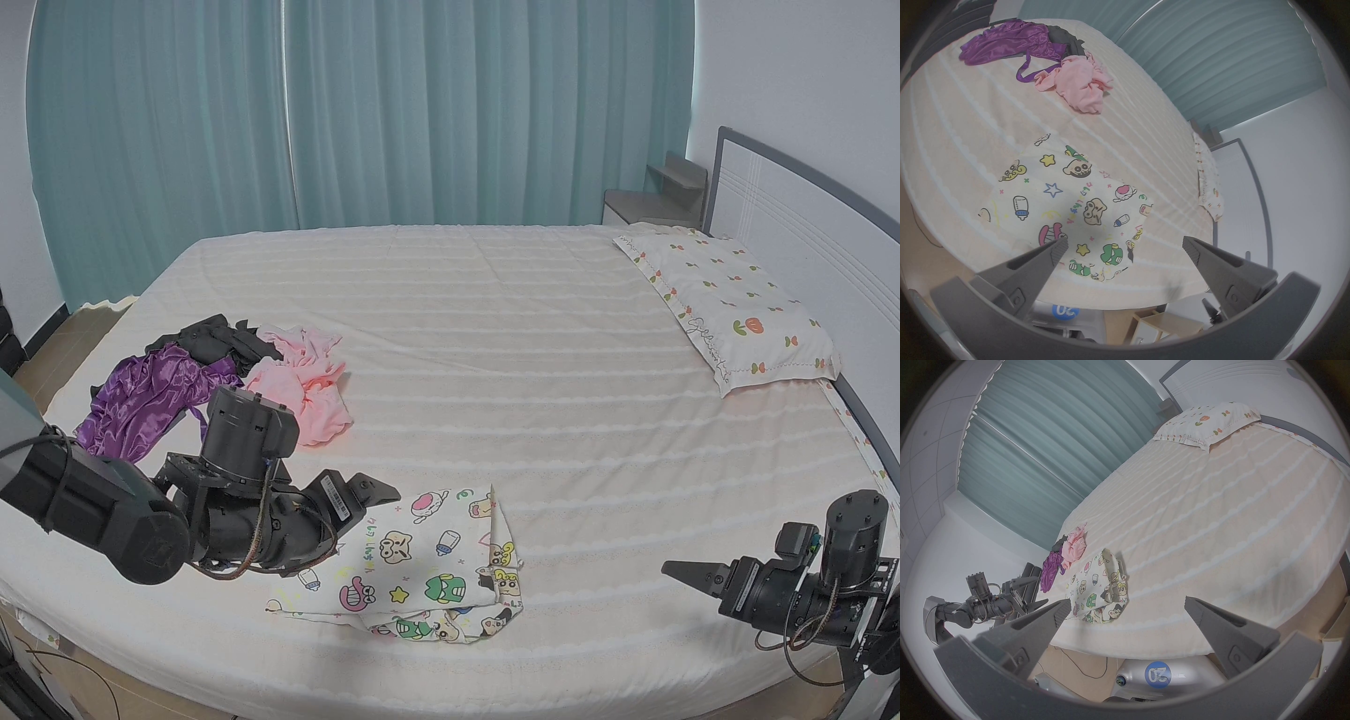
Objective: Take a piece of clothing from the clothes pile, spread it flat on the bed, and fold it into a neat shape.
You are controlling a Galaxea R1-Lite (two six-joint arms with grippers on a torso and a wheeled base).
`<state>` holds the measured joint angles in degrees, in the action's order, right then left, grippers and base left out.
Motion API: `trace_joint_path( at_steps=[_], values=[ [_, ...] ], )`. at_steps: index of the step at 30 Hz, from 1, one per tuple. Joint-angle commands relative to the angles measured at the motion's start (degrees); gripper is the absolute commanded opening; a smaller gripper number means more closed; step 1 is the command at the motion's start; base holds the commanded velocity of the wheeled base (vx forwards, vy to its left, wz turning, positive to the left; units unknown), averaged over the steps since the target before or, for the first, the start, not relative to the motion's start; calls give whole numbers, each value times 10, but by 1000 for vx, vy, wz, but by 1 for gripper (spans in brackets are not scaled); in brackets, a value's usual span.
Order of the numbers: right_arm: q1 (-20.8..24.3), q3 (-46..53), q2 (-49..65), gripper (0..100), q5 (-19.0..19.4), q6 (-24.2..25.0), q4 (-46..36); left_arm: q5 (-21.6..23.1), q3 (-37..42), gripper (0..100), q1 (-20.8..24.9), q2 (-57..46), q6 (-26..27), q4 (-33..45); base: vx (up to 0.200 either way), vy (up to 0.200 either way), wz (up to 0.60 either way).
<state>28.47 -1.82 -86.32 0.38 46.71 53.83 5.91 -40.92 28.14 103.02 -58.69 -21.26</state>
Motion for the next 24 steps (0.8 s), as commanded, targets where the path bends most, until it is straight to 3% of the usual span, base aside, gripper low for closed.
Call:
trace_joint_path(
  at_steps=[1,13,17,24],
  values=[
    [8,-6,-12,100,0,0,1,16,30,100,-24,-3,-6,-36,0,200,0],
    [23,-122,-156,100,-3,-15,3,17,37,100,-41,-2,-7,-49,0,200,0],
    [26,-122,-199,100,1,-12,8,19,37,100,-53,2,-8,-49,0,200,0],
    [25,-93,-259,100,2,-10,103,60,38,100,-65,6,-16,-50,0,143,0]
  ],
)
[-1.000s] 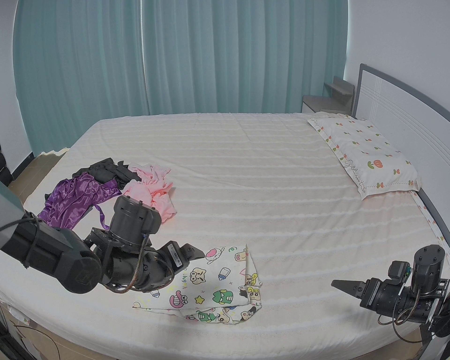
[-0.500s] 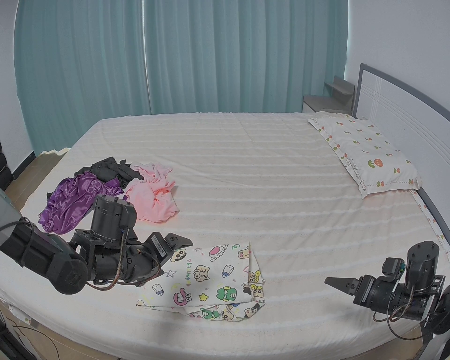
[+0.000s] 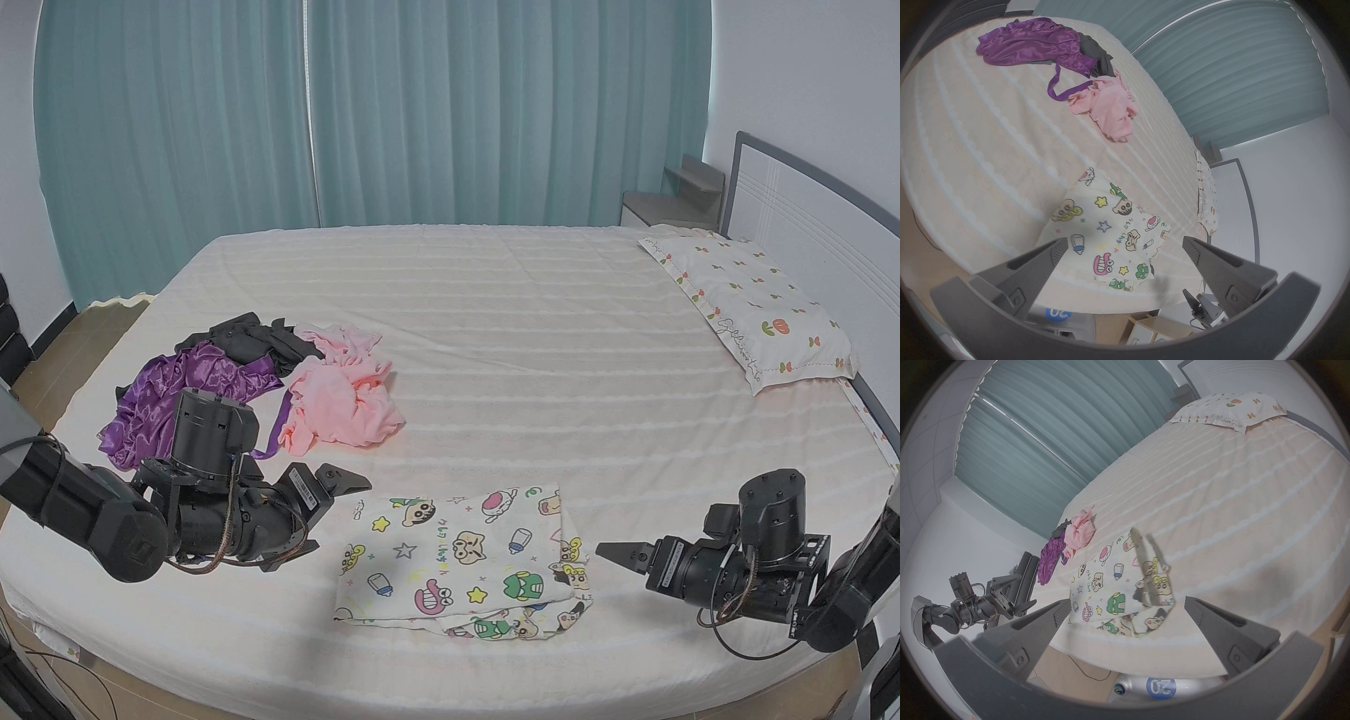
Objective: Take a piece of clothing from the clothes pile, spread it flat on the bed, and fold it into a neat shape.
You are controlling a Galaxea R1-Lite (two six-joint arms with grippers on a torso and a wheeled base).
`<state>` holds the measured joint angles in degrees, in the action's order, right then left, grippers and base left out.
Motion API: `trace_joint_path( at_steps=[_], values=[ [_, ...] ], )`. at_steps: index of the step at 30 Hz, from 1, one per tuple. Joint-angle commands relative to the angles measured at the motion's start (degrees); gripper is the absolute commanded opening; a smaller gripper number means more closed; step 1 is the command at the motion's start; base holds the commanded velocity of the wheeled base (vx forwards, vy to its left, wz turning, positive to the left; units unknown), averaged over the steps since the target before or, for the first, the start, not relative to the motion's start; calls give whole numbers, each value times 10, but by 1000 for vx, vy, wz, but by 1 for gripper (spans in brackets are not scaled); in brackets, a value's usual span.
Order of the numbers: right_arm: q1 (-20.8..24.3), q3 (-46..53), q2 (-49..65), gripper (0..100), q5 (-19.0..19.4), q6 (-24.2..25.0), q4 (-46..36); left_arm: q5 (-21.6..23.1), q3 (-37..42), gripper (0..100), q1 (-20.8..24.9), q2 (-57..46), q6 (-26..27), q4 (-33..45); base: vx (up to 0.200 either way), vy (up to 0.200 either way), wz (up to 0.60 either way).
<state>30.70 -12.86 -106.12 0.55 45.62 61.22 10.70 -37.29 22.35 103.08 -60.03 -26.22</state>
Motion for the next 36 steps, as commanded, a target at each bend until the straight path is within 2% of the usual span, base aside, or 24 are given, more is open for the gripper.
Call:
trace_joint_path(
  at_steps=[1,9,24,36],
  values=[
    [2,21,-73,100,1,1,43,12,7,100,-7,5,-3,-1,0,0,0],
    [0,35,-117,100,1,1,104,12,35,100,-2,6,-3,-38,0,0,0],
    [2,32,-157,100,20,-5,110,12,36,100,-1,29,-2,-47,0,0,0],
    [-9,13,-216,100,22,-40,174,11,34,100,-1,40,-2,-52,0,0,0]
  ],
)
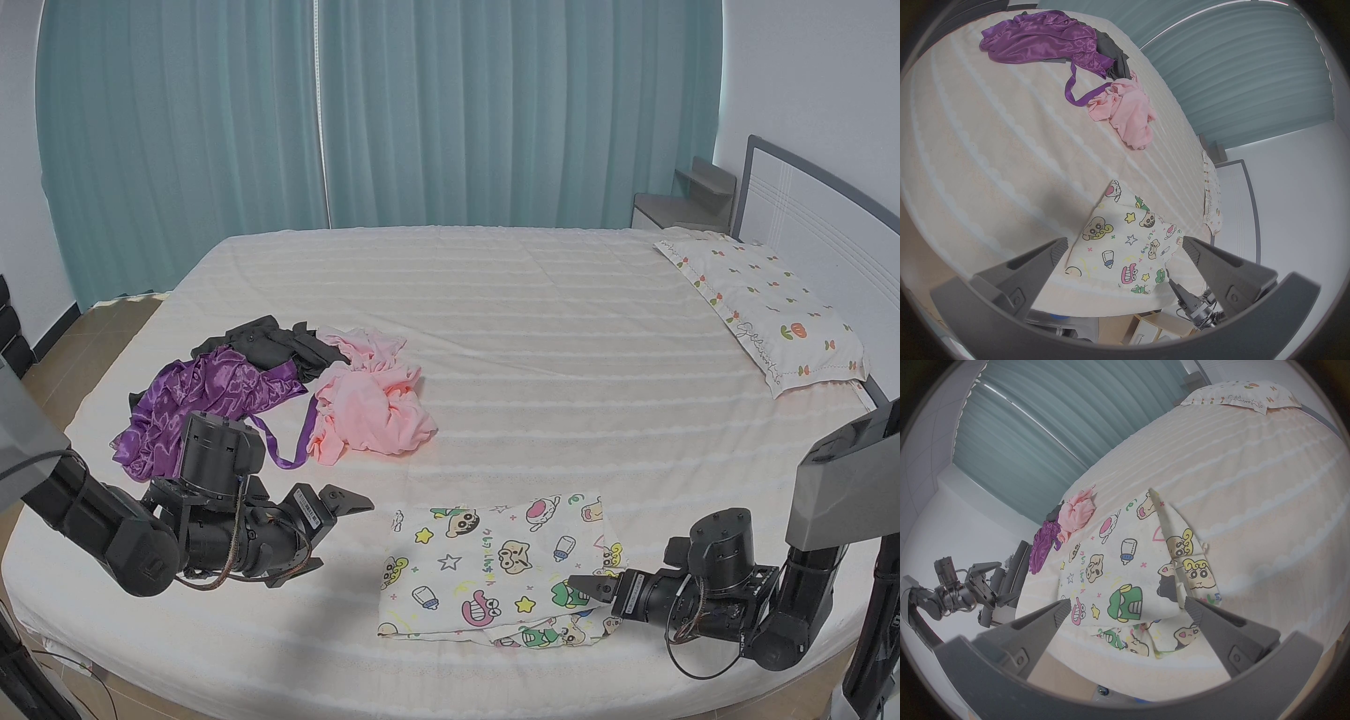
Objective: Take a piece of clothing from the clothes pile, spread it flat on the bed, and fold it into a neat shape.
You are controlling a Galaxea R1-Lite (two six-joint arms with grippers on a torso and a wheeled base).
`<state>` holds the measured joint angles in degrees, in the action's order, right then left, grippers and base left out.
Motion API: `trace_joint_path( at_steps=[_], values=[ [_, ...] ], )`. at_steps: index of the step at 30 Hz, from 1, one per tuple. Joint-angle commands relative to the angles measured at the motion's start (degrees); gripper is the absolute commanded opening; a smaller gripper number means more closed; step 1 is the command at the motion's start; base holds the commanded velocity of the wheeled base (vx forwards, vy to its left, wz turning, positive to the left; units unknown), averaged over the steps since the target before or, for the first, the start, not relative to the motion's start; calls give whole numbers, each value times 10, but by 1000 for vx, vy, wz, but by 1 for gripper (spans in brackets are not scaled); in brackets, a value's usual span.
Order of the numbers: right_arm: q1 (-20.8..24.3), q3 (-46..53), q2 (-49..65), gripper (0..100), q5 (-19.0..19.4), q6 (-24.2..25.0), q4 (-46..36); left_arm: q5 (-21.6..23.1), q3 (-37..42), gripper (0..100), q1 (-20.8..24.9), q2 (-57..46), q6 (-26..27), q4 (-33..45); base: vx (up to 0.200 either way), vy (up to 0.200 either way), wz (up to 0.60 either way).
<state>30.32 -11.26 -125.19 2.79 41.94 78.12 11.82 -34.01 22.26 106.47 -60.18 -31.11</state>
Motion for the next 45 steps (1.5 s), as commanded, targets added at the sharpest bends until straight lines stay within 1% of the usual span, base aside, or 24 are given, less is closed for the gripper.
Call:
trace_joint_path(
  at_steps=[1,10,11,15,19,28,30,34,41,45],
  values=[
    [-10,-3,-30,100,-1,-5,9,0,3,100,0,8,0,-7,0,0,0],
    [-10,-14,-51,100,-2,-11,34,-2,3,100,0,28,0,-23,0,0,0],
    [-10,-14,-52,0,-2,-11,34,-2,4,100,0,27,0,-23,0,0,0],
    [-10,-7,-51,0,-1,-12,34,-3,4,100,0,29,0,-23,0,0,0],
    [-11,1,-48,0,-1,-23,32,-5,3,100,0,34,1,-23,0,0,0],
    [-10,41,9,0,-2,-26,27,-5,5,100,-1,39,1,-23,0,0,0],
    [-11,49,15,0,-2,-39,24,-5,5,100,-1,39,1,-23,0,0,0],
    [-11,75,18,0,-2,-84,9,-5,5,100,-2,39,1,-23,0,0,0],
    [-22,92,16,0,-4,-92,8,-6,5,100,-2,39,1,-23,0,0,0],
    [-19,113,13,0,-4,-133,8,-6,5,100,-2,38,1,-23,0,0,0]
  ],
)
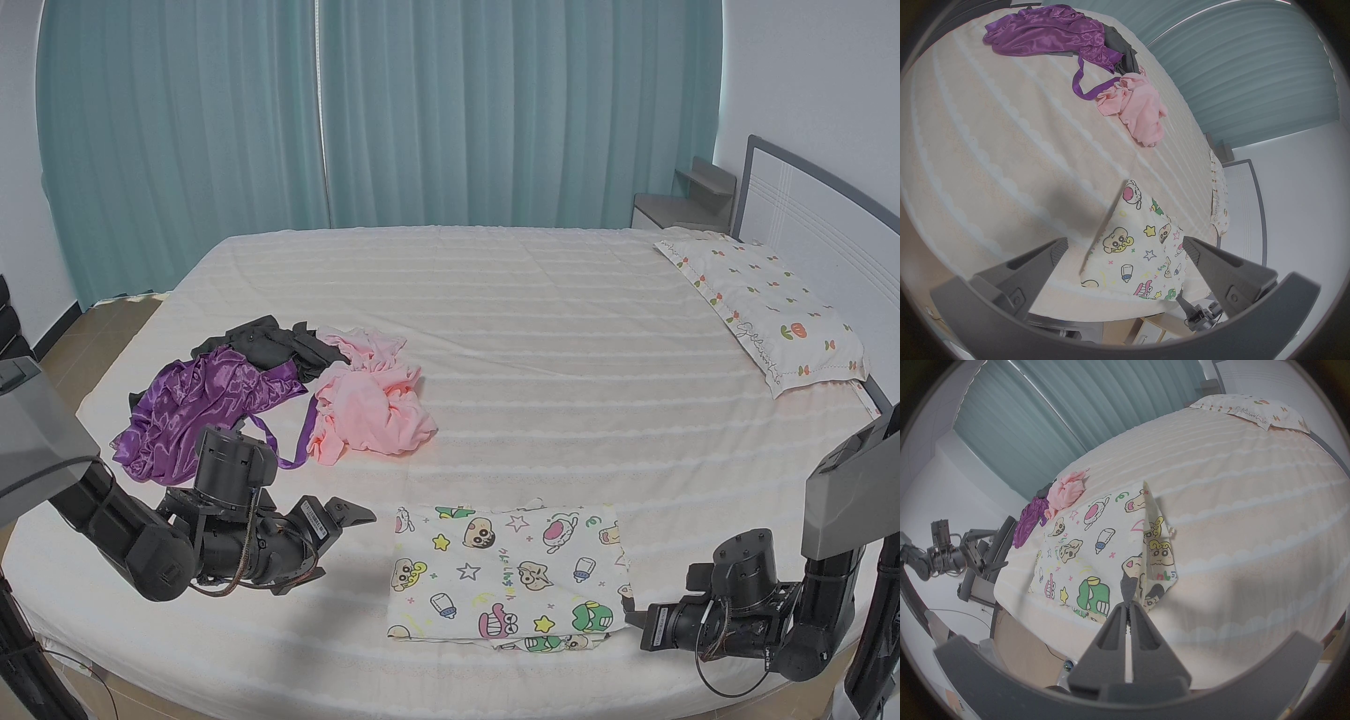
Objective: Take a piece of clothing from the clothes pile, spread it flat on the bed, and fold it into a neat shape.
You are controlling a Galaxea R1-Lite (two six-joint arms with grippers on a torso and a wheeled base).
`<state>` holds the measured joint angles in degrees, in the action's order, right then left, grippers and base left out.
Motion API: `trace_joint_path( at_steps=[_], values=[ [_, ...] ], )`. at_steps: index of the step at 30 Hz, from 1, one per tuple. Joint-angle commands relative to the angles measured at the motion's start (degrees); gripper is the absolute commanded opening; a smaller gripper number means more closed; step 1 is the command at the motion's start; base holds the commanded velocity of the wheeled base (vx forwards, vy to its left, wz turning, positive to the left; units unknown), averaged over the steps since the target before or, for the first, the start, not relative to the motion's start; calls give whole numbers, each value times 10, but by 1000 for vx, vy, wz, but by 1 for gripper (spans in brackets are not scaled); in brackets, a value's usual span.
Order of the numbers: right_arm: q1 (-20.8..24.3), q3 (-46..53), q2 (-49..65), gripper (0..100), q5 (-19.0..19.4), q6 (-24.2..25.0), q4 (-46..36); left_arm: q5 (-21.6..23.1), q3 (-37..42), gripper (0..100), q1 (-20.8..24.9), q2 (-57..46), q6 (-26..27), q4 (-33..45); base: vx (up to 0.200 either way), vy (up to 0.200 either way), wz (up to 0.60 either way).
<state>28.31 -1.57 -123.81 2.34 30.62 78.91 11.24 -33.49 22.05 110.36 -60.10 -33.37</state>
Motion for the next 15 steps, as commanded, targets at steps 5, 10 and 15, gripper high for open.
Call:
trace_joint_path(
  at_steps=[5,10,15],
  values=[
    [3,16,-4,0,-1,-30,0,0,0,100,1,-1,0,0,0,0,0],
    [3,16,-11,0,-1,-37,-4,0,0,100,1,0,0,0,0,0,0],
    [3,16,-19,100,-3,-50,-17,0,0,100,1,1,1,0,0,0,0]
  ],
)
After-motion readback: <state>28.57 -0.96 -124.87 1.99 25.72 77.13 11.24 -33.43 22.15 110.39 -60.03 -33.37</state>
